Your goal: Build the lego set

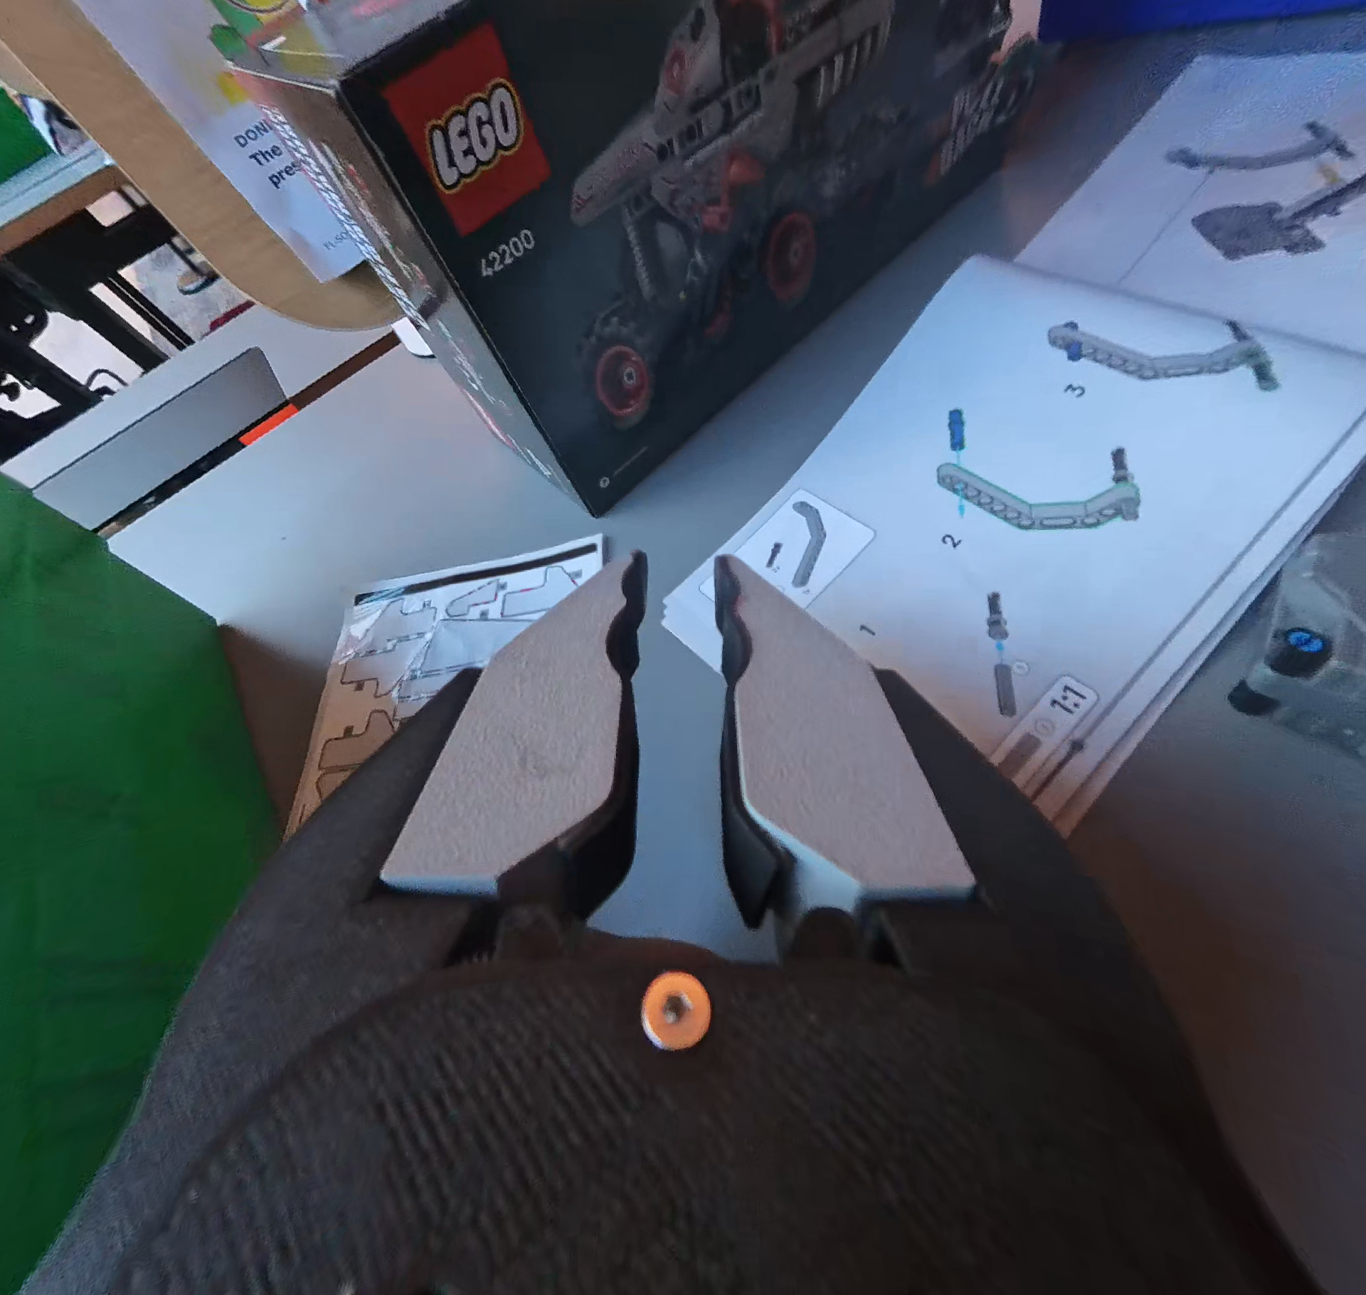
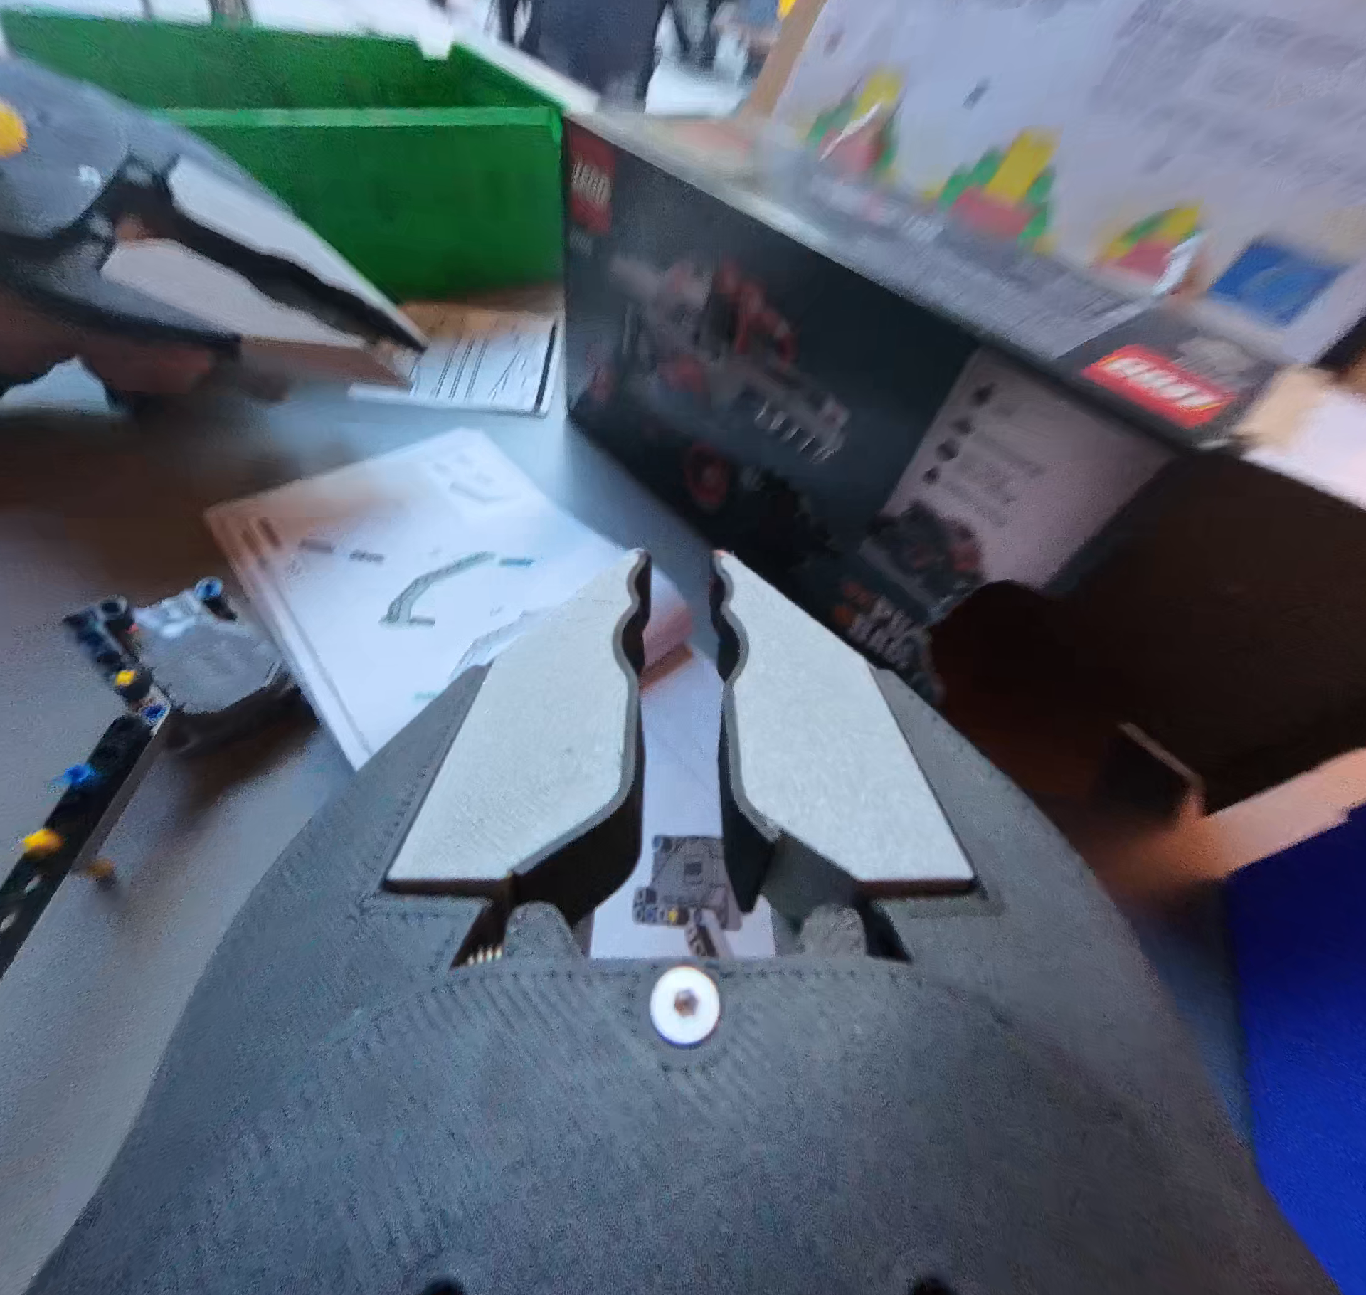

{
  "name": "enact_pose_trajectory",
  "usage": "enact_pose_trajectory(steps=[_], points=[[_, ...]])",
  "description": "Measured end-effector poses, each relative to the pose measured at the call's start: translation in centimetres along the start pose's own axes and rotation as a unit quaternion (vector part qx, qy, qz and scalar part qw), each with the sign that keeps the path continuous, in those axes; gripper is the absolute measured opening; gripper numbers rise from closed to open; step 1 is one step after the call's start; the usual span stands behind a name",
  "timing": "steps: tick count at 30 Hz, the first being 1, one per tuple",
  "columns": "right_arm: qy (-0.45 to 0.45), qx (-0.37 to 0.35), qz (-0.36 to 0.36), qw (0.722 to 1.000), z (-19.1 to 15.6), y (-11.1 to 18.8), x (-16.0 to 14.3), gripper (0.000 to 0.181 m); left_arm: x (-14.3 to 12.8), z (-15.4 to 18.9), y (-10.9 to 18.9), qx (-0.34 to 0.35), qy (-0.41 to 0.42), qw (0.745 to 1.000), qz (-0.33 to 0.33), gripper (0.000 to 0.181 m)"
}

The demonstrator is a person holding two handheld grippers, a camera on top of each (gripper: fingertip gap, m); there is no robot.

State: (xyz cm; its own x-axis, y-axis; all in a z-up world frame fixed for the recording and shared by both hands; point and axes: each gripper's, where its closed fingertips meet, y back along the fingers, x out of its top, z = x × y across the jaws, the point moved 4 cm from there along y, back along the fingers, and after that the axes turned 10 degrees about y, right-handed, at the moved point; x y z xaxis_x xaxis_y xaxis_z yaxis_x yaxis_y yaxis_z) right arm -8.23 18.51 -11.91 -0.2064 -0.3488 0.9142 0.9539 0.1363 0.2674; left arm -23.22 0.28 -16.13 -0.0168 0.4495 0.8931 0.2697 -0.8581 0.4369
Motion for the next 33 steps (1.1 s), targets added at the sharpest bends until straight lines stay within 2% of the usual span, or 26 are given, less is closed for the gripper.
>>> enact_pose_trajectory(steps=[3,6,9,11,12,19,22,25,27,29,30,33], points=[[-0.006,-0.029,0.055,0.998,0.2,1.5,1.2,0.002,0.2,0.0,0.1,-0.004,0.013,1.0,0.008,0.016],[-0.014,-0.035,0.09,0.995,0.0,2.4,2.1,0.001,0.8,-0.2,0.5,0.0,0.023,0.999,0.028,0.014],[-0.019,-0.024,0.107,0.994,-0.5,2.5,2.6,0.001,2.9,-1.3,1.9,0.029,0.04,0.993,0.111,0.012],[-0.029,-0.007,0.104,0.994,-1.0,2.2,2.5,0.0,4.0,-1.8,3.1,0.03,0.057,0.985,0.157,0.0],[-0.038,0.007,0.104,0.994,-1.2,2.1,2.4,0.0,4.3,-2.1,3.4,0.032,0.064,0.983,0.168,0.0],[-0.07,0.017,0.039,0.997,-0.9,0.5,-0.1,0.0,4.2,-1.7,3.2,0.026,0.053,0.984,0.165,0.0],[-0.069,0.029,0.006,0.997,-1.2,-0.2,-1.2,0.007,3.9,-1.3,2.8,0.014,0.058,0.986,0.154,0.004],[-0.057,0.076,0.007,0.995,-2.2,-0.4,-1.1,0.015,3.8,0.4,2.5,-0.052,0.069,0.985,0.149,0.007],[-0.043,0.138,0.001,0.99,-3.5,-0.5,-1.0,0.02,3.1,1.8,2.0,-0.102,0.068,0.986,0.112,0.016],[-0.039,0.213,-0.022,0.976,-5.1,-0.5,-1.6,0.042,2.6,2.4,1.5,-0.104,0.055,0.989,0.089,0.025],[-0.033,0.232,-0.038,0.972,-5.5,-0.5,-2.1,0.045,2.3,2.8,1.3,-0.104,0.041,0.99,0.08,0.025],[-0.001,0.237,-0.071,0.969,-6.0,-0.9,-3.6,0.055,1.6,3.6,0.8,-0.098,0.003,0.994,0.057,0.027]])
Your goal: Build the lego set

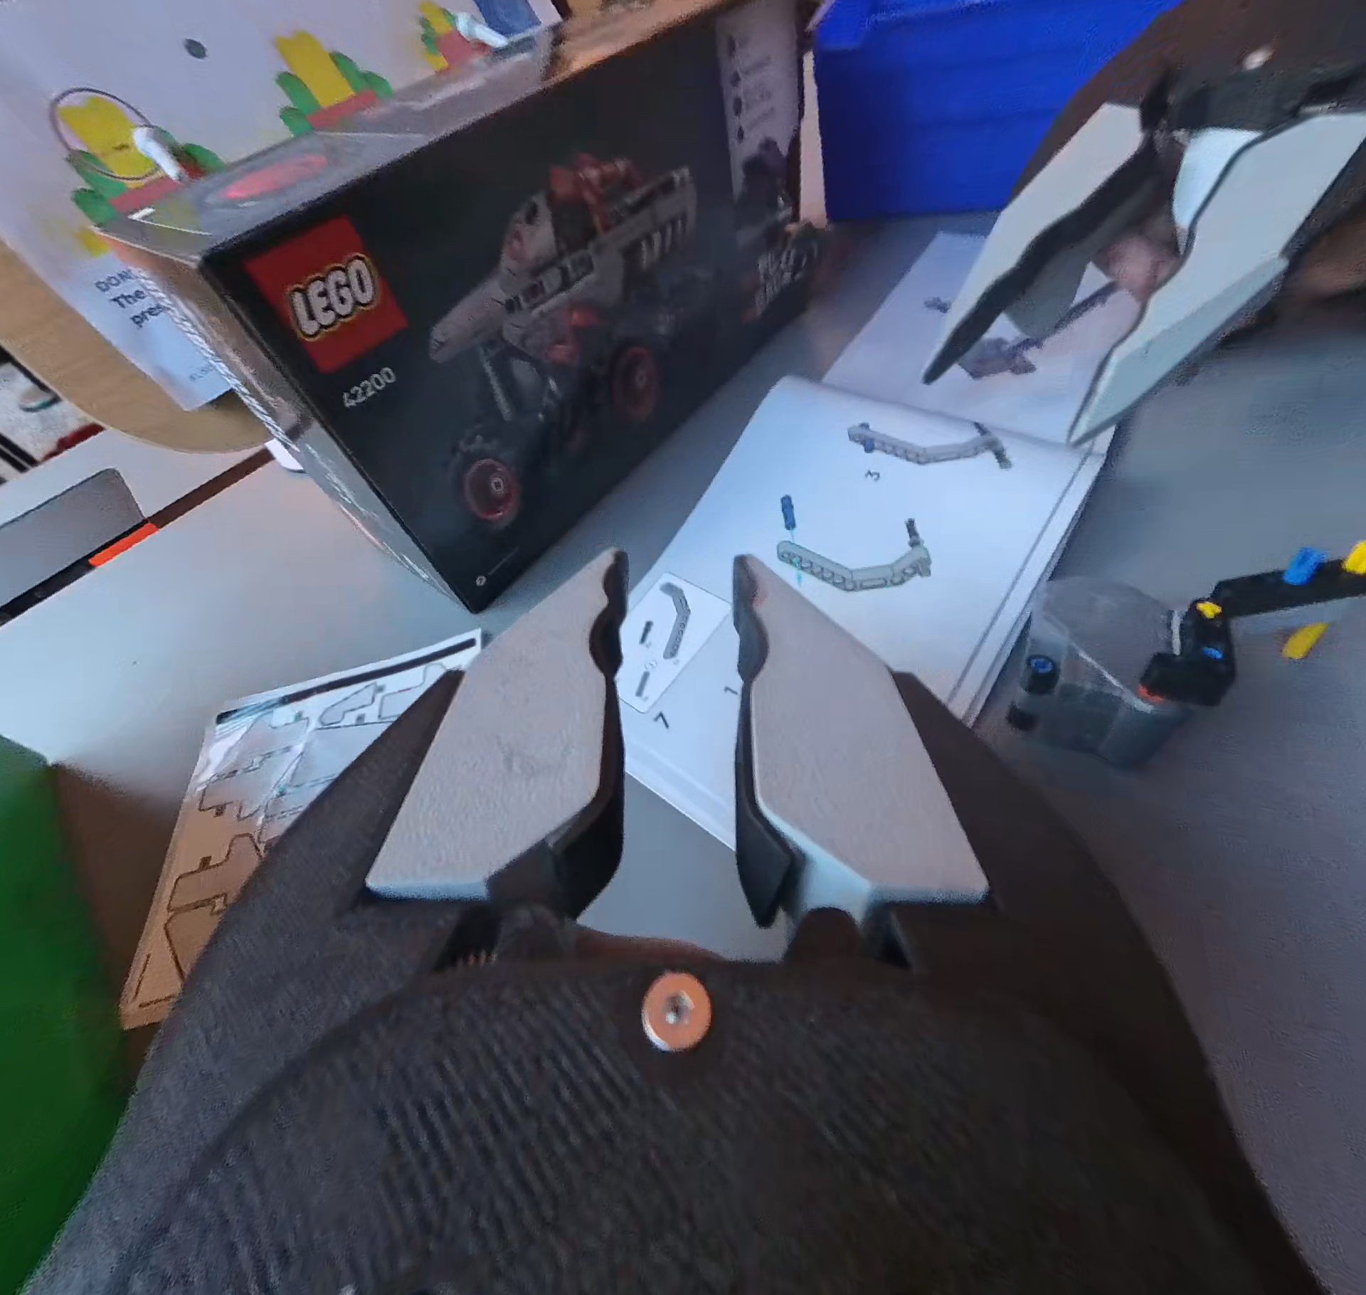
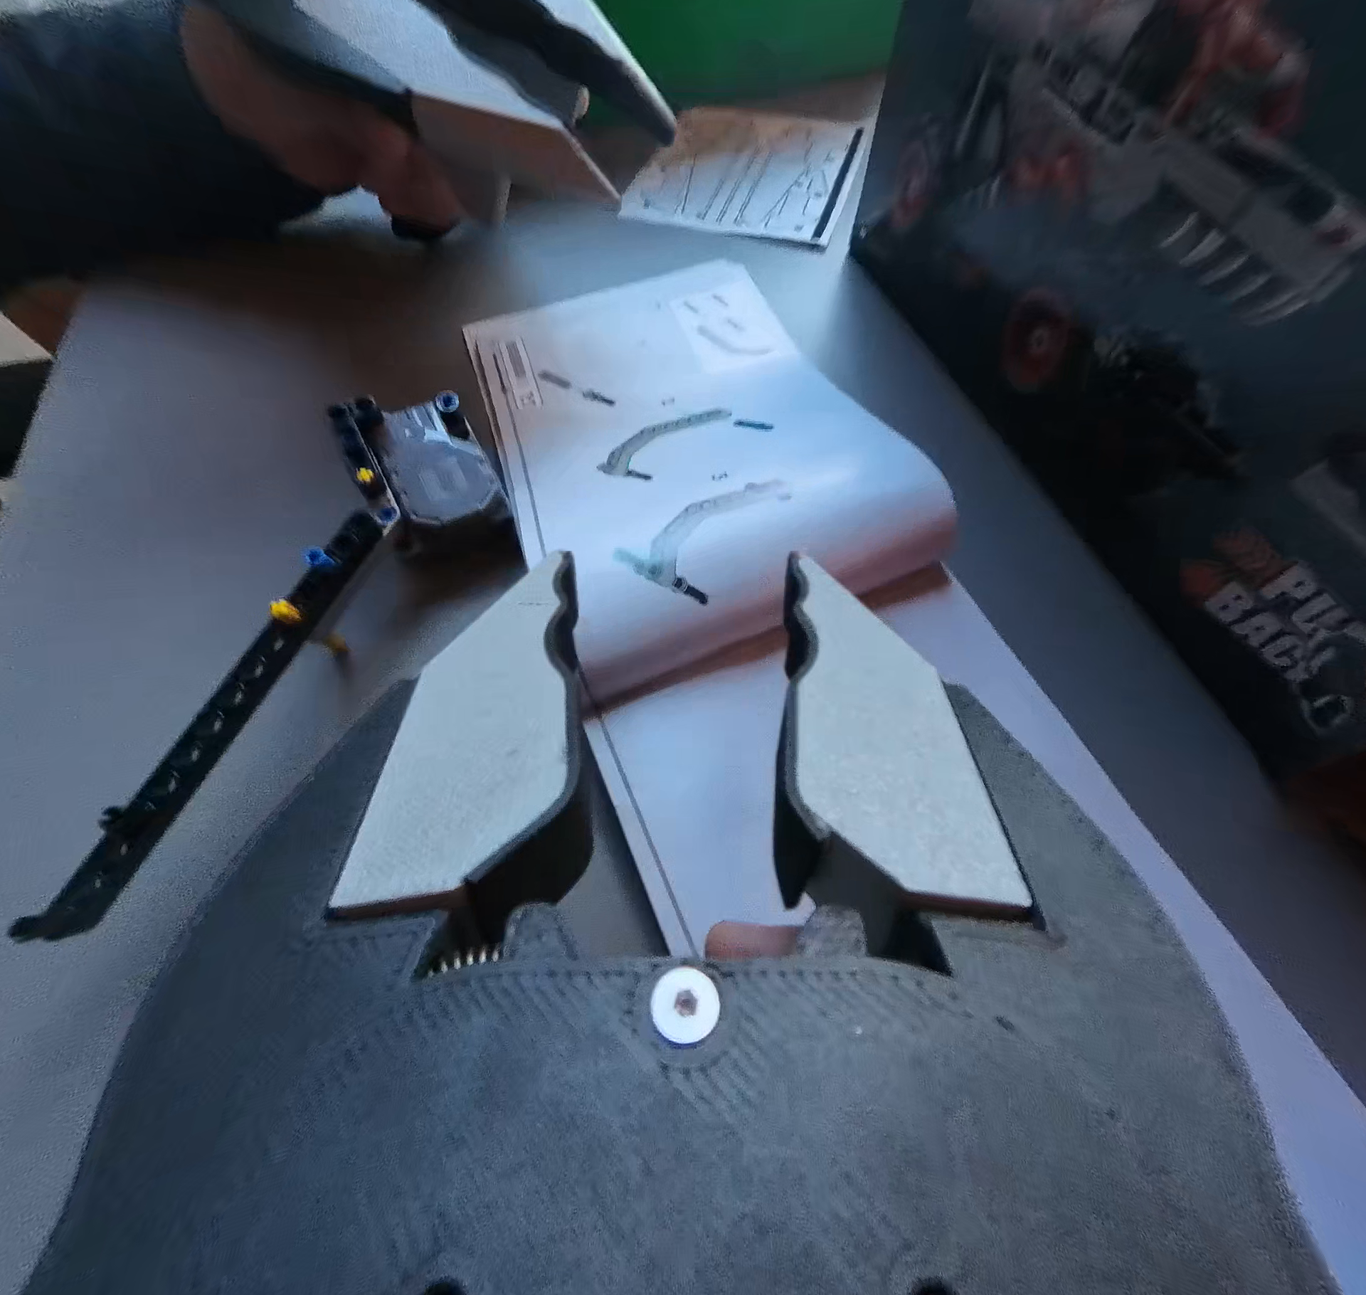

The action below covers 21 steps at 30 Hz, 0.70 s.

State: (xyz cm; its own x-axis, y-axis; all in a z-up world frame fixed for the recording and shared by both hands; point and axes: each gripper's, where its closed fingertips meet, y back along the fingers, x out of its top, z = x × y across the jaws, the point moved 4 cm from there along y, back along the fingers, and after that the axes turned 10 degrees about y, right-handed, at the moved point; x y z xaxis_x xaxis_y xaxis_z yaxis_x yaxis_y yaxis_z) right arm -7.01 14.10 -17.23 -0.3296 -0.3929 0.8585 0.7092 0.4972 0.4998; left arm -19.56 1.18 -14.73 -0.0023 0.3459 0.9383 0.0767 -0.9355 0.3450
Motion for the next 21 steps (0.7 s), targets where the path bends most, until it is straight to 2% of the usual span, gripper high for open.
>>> enact_pose_trajectory(steps=[2,6,8,11,13,21], points=[[0.012,0.017,-0.032,0.999,-0.6,-0.6,-0.6,0.058,-0.2,0.4,-0.3,-0.003,-0.002,1.0,-0.007,0.027],[0.04,-0.006,-0.068,0.997,-0.7,-1.4,-1.1,0.056,0.0,0.7,-0.3,-0.016,0.018,1.0,0.0,0.027],[0.04,-0.024,-0.075,0.996,-0.4,-1.5,-1.2,0.048,0.1,0.5,-0.3,-0.017,0.029,0.999,0.002,0.026],[0.037,-0.076,-0.081,0.993,0.7,-1.6,-1.1,0.026,-0.1,0.4,-0.4,-0.016,0.036,0.999,-0.005,0.03],[0.034,-0.099,-0.073,0.992,1.2,-1.4,-0.9,0.046,-0.1,0.4,-0.4,-0.015,0.031,0.999,-0.004,0.03],[-0.001,-0.133,0.033,0.991,2.4,0.8,0.7,0.047,0.3,-0.2,-0.1,0.002,0.019,1.0,0.011,0.022]])
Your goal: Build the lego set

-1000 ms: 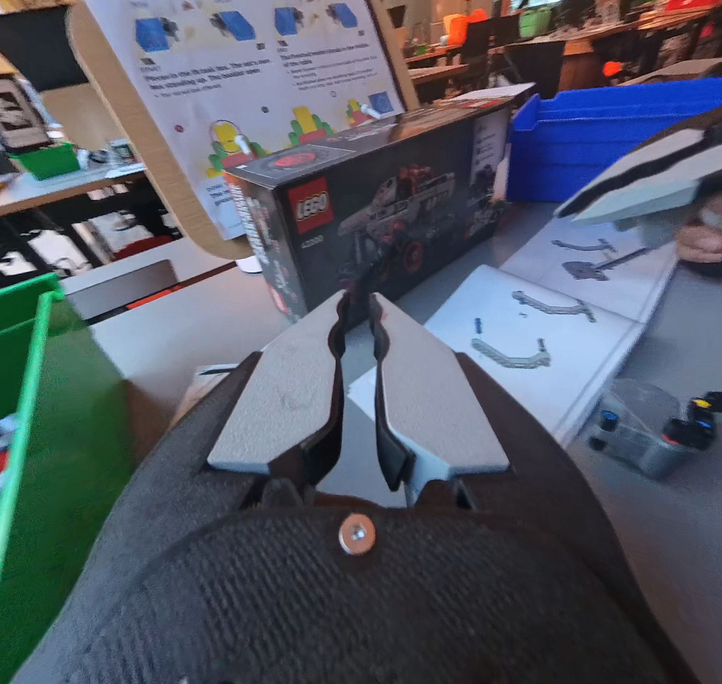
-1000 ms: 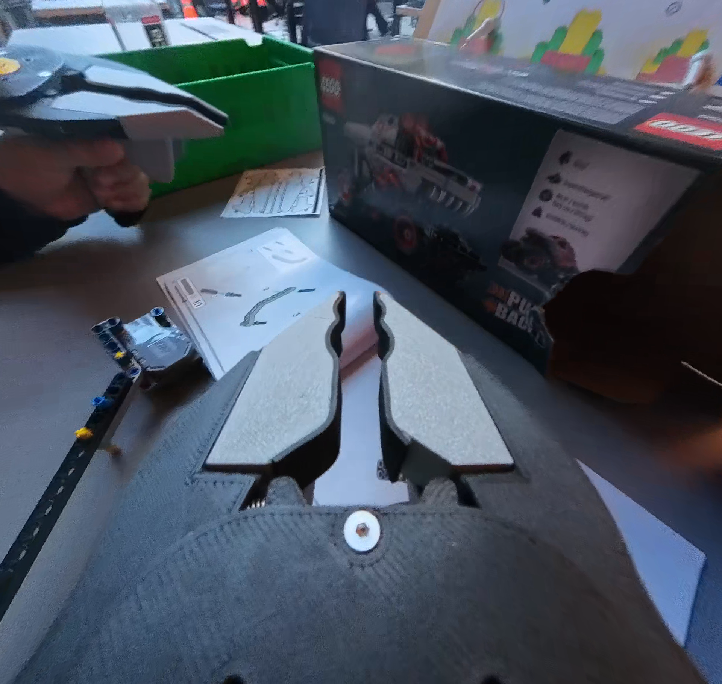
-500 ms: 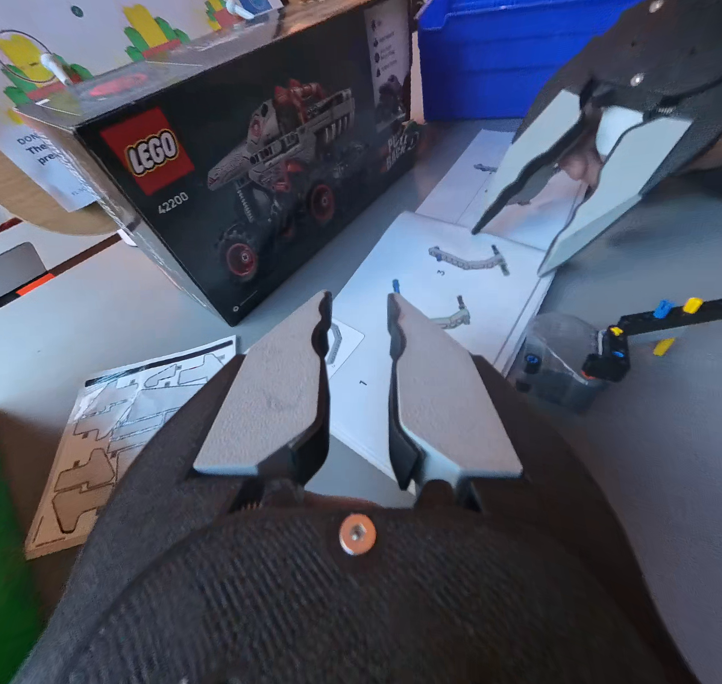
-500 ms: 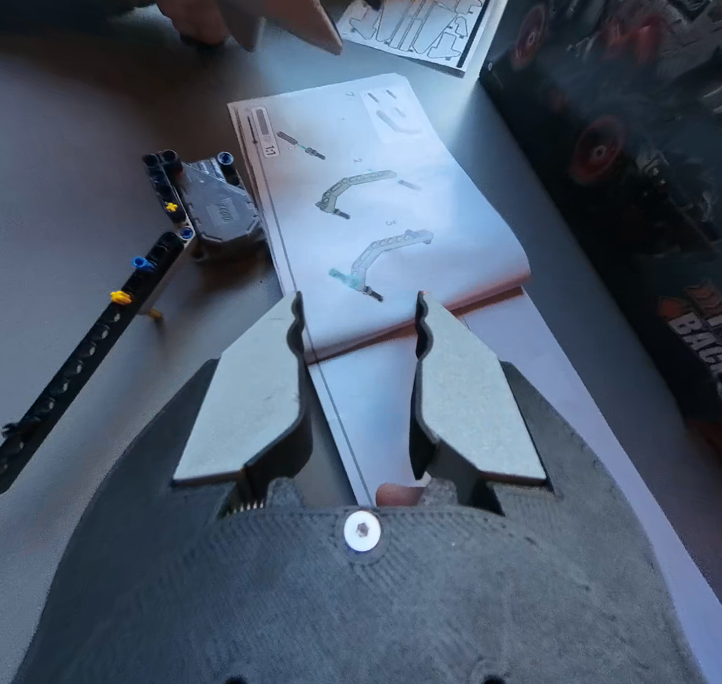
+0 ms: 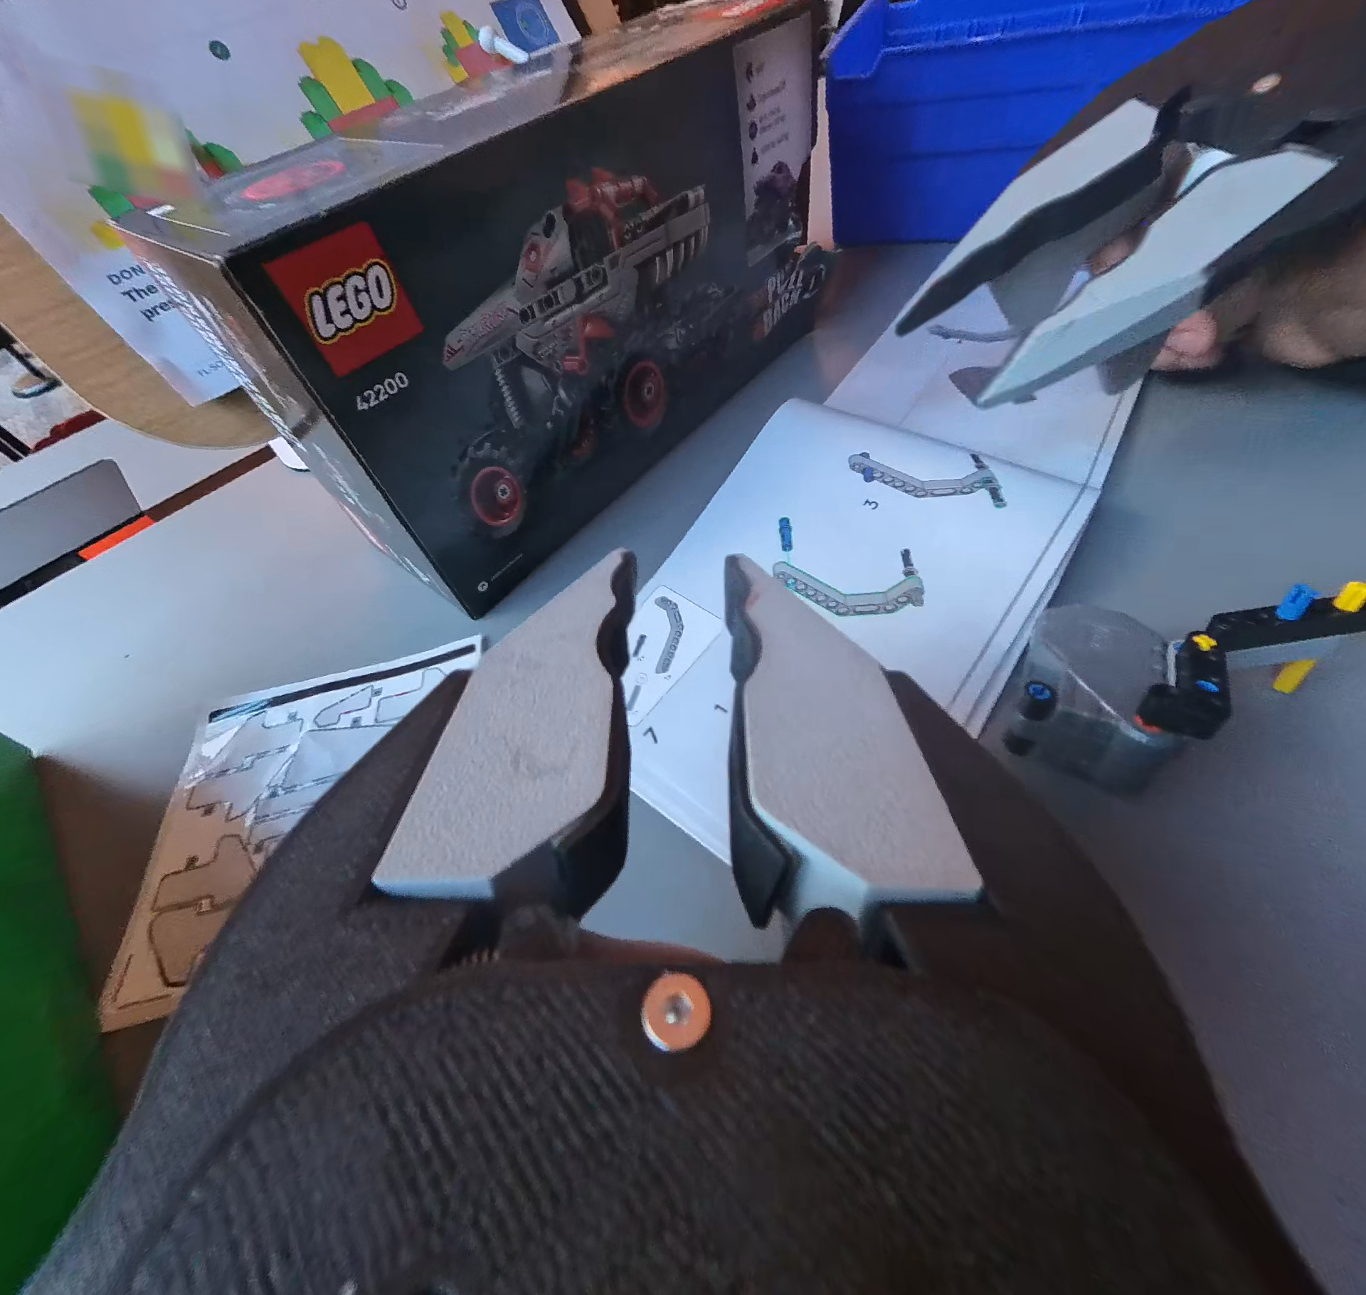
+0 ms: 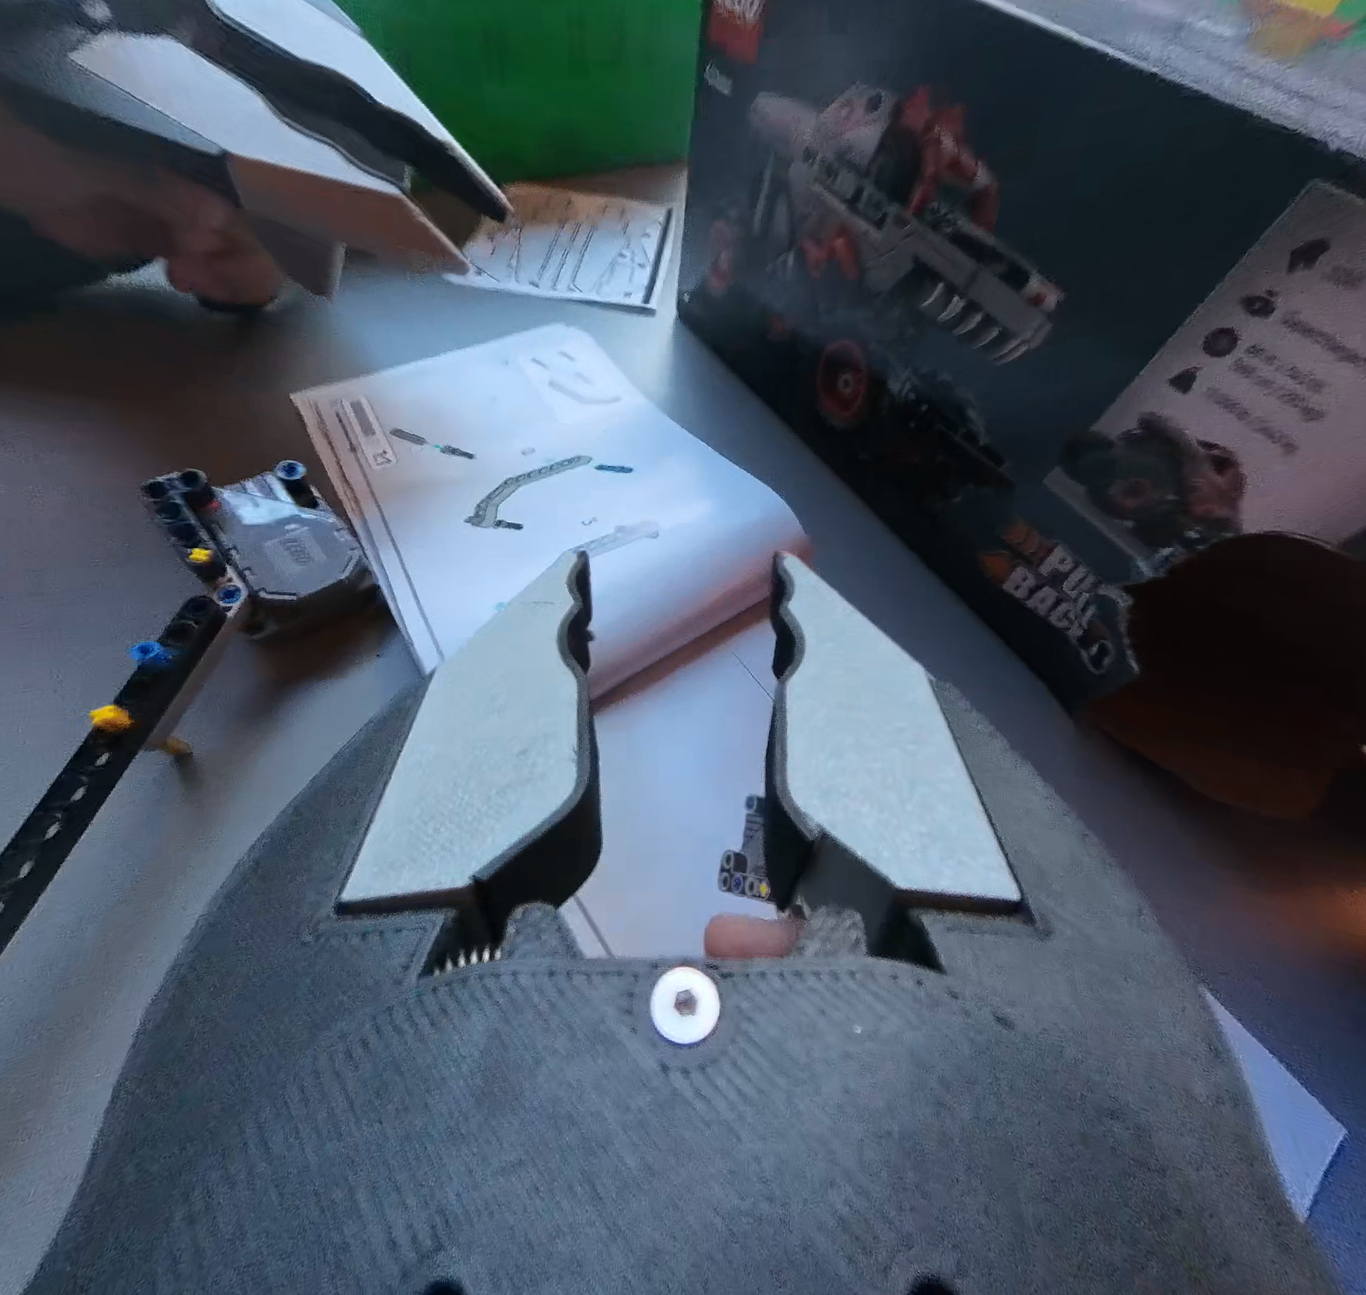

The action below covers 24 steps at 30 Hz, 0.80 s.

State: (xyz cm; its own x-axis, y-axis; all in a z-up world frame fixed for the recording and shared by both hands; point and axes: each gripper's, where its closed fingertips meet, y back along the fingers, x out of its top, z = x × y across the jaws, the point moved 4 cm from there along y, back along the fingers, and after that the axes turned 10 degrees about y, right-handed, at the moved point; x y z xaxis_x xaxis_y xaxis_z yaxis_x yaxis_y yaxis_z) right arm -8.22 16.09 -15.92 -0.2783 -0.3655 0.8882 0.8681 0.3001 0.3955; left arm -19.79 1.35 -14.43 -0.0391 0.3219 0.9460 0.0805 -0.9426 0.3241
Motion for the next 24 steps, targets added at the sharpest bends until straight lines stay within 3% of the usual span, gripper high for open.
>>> enact_pose_trajectory(steps=[4,9,14,24], points=[[-0.016,0.004,0.042,0.999,0.4,0.8,0.7,0.053,0.4,-0.1,0.1,0.004,0.008,1.0,0.011,0.022],[-0.016,-0.04,0.055,0.998,1.5,1.7,0.8,0.055,0.3,-0.1,-0.1,0.012,0.001,1.0,0.009,0.022],[-0.014,-0.093,0.049,0.994,2.7,2.1,0.3,0.052,0.5,0.7,0.1,0.002,-0.013,1.0,0.008,0.022],[-0.025,-0.126,0.023,0.991,3.6,1.9,-0.5,0.049,2.7,-0.2,2.2,0.017,-0.007,0.998,0.064,0.02]])
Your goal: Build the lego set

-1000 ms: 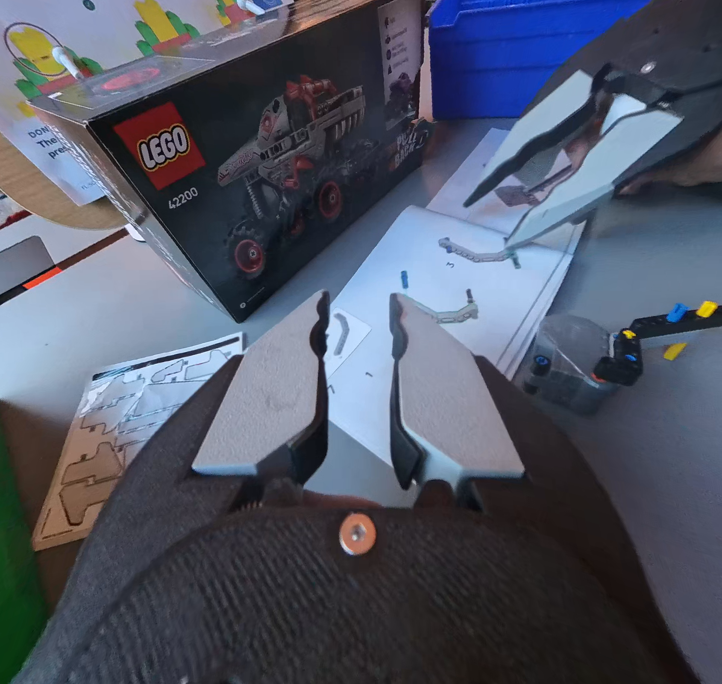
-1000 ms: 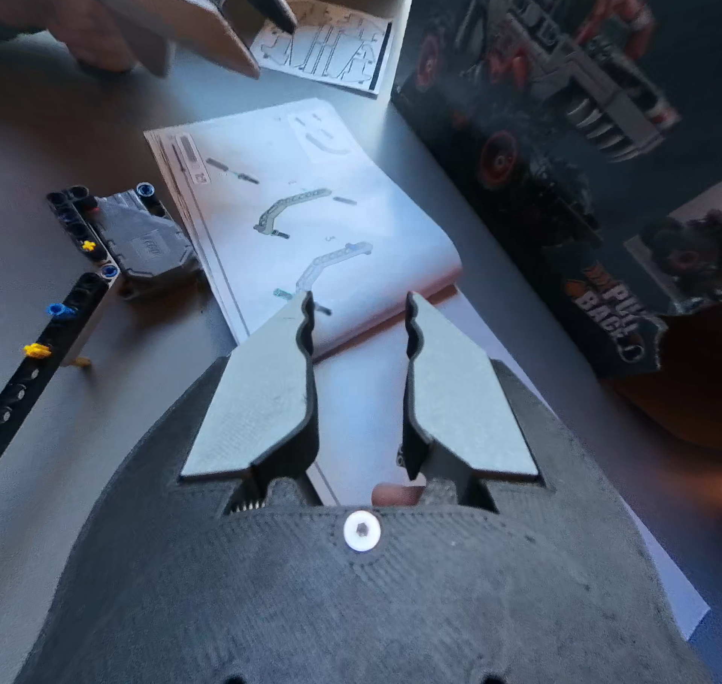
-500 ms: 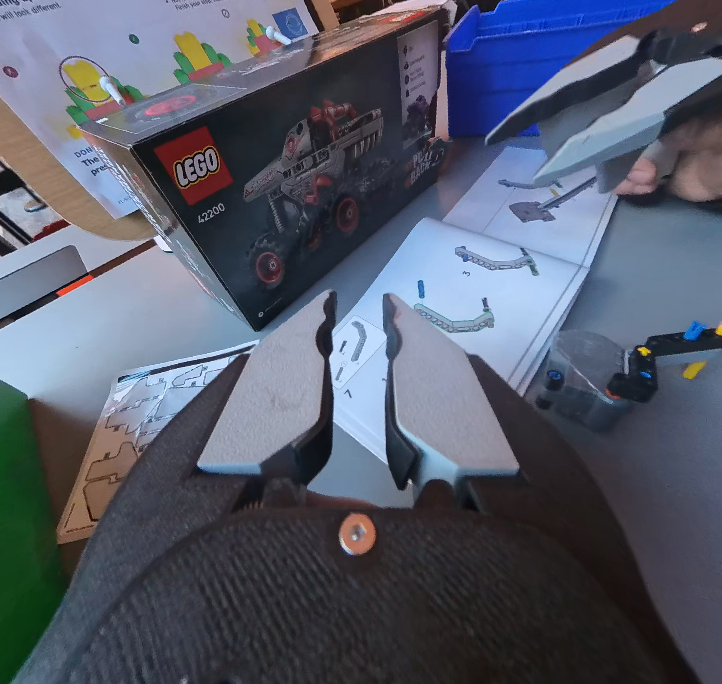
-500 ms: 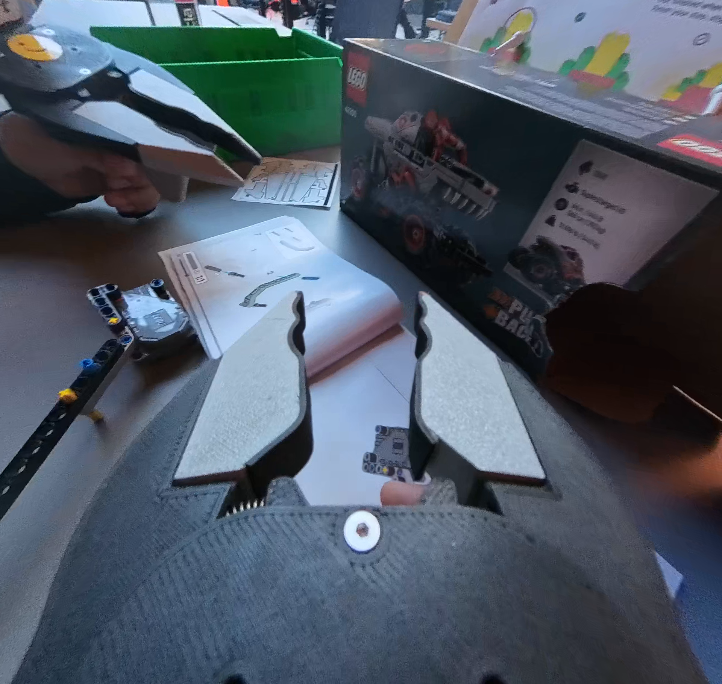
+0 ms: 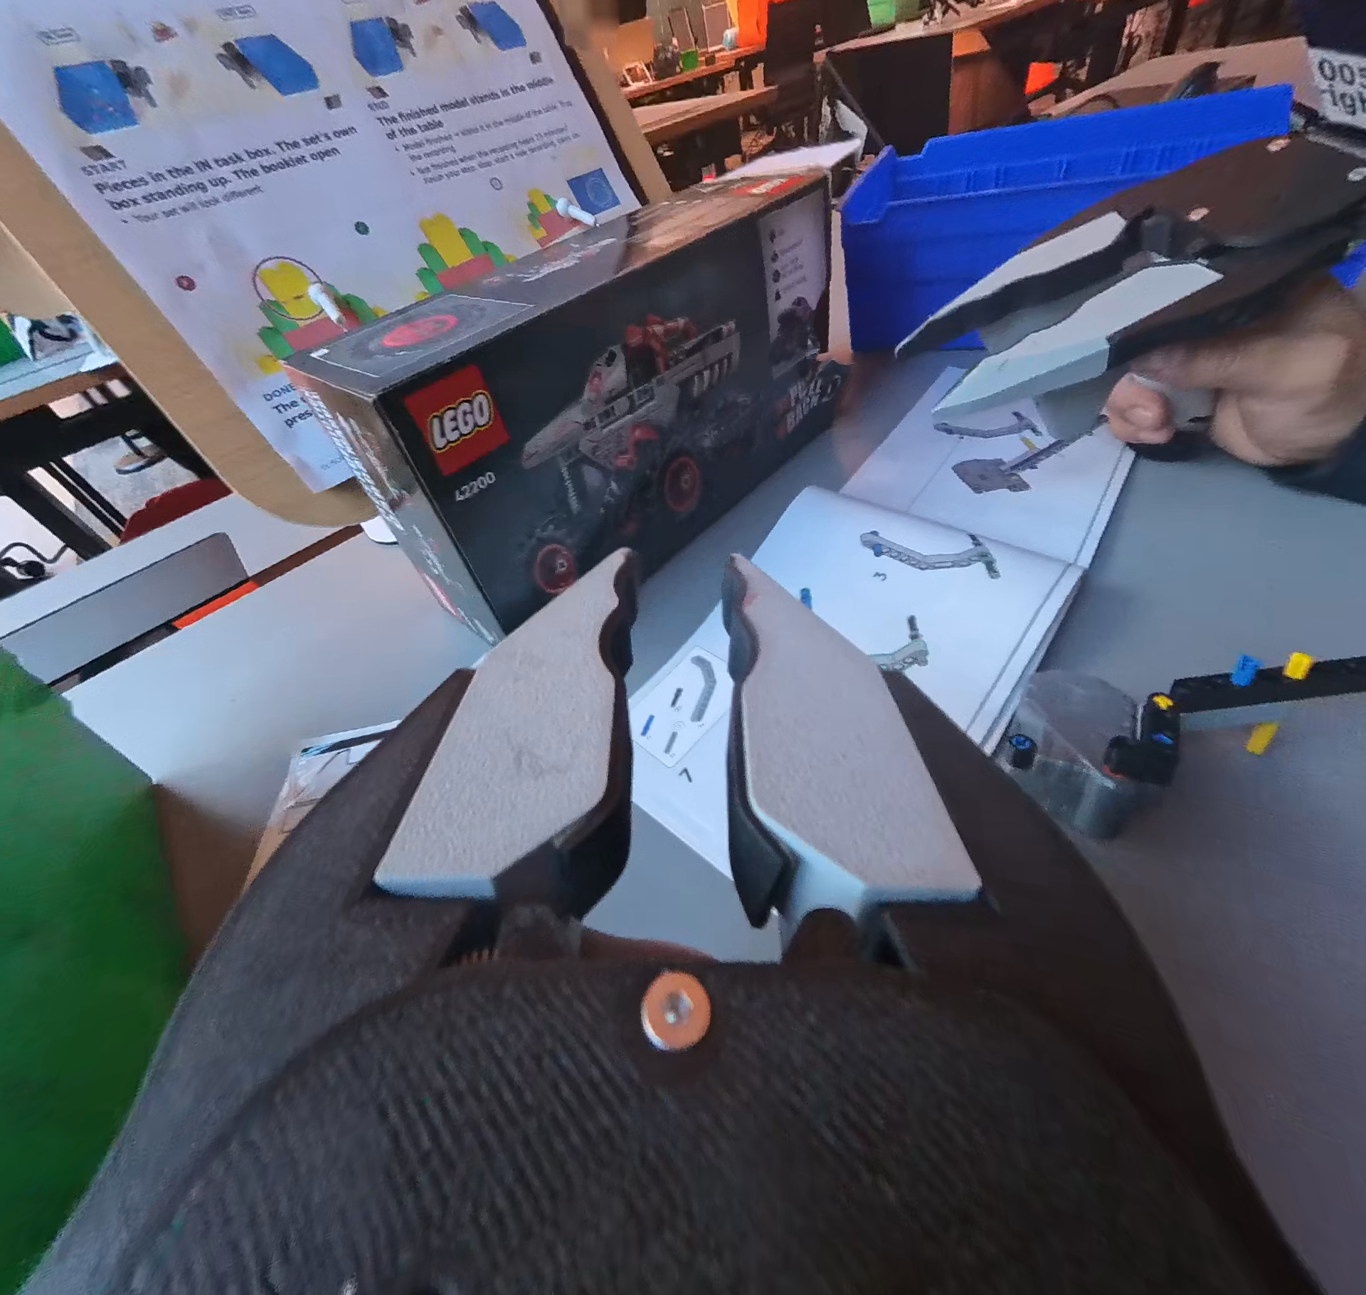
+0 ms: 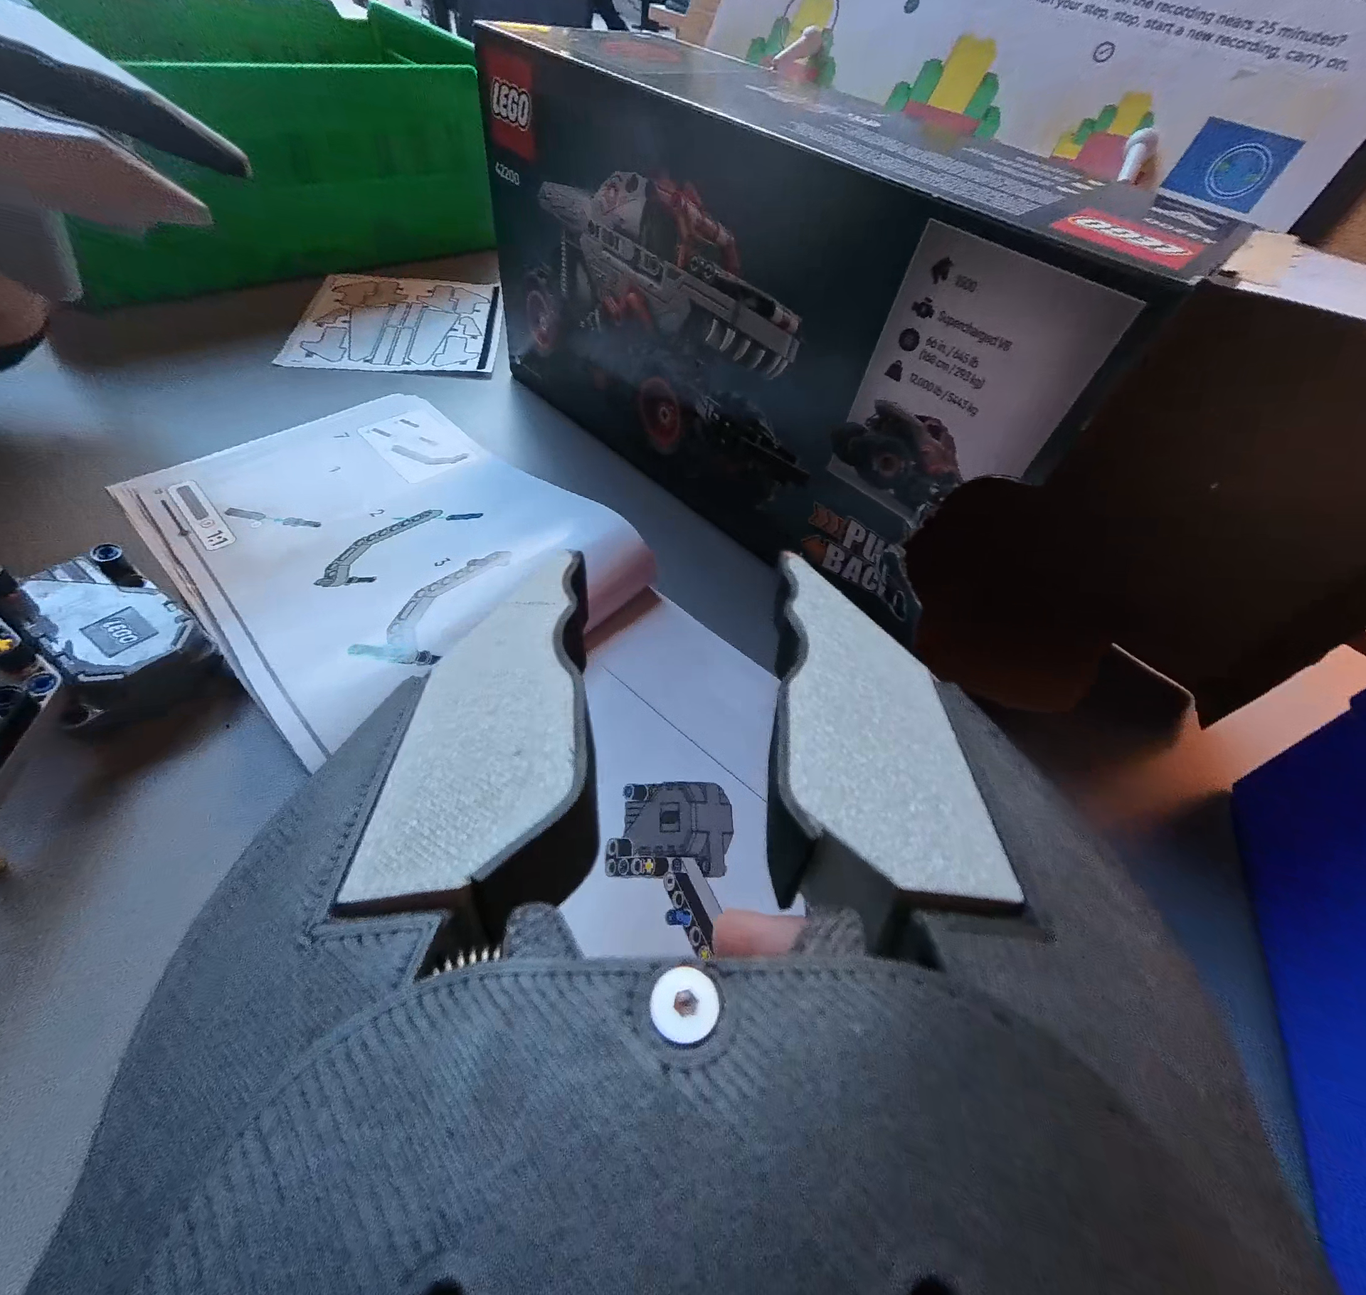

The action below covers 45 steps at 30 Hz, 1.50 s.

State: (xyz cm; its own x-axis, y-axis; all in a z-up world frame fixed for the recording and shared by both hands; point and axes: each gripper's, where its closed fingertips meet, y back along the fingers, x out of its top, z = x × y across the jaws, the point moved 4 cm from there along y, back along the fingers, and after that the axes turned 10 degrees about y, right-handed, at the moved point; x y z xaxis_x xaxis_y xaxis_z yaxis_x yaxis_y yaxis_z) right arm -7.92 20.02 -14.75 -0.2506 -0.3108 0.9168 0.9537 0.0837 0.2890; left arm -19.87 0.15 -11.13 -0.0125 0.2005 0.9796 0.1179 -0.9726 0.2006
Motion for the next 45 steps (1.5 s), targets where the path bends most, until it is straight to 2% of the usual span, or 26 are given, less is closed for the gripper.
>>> enact_pose_trajectory(steps=[5,11,25,45], points=[[0.003,-0.005,-0.001,1.0,0.1,0.0,0.0,0.048,0.3,0.1,0.2,-0.001,-0.001,1.0,0.01,0.02],[0.027,-0.015,-0.015,0.999,-0.1,-0.2,-0.2,0.045,-0.4,0.0,-0.3,0.001,-0.002,1.0,-0.005,0.019],[0.02,-0.003,-0.023,1.0,-0.1,-0.4,-0.4,0.042,-1.6,-0.6,-1.0,0.013,-0.005,0.999,-0.03,0.018],[-0.012,0.009,-0.046,0.999,0.3,-0.9,-1.0,0.052,-3.0,-1.6,-1.7,0.028,0.0,0.998,-0.056,0.018]])
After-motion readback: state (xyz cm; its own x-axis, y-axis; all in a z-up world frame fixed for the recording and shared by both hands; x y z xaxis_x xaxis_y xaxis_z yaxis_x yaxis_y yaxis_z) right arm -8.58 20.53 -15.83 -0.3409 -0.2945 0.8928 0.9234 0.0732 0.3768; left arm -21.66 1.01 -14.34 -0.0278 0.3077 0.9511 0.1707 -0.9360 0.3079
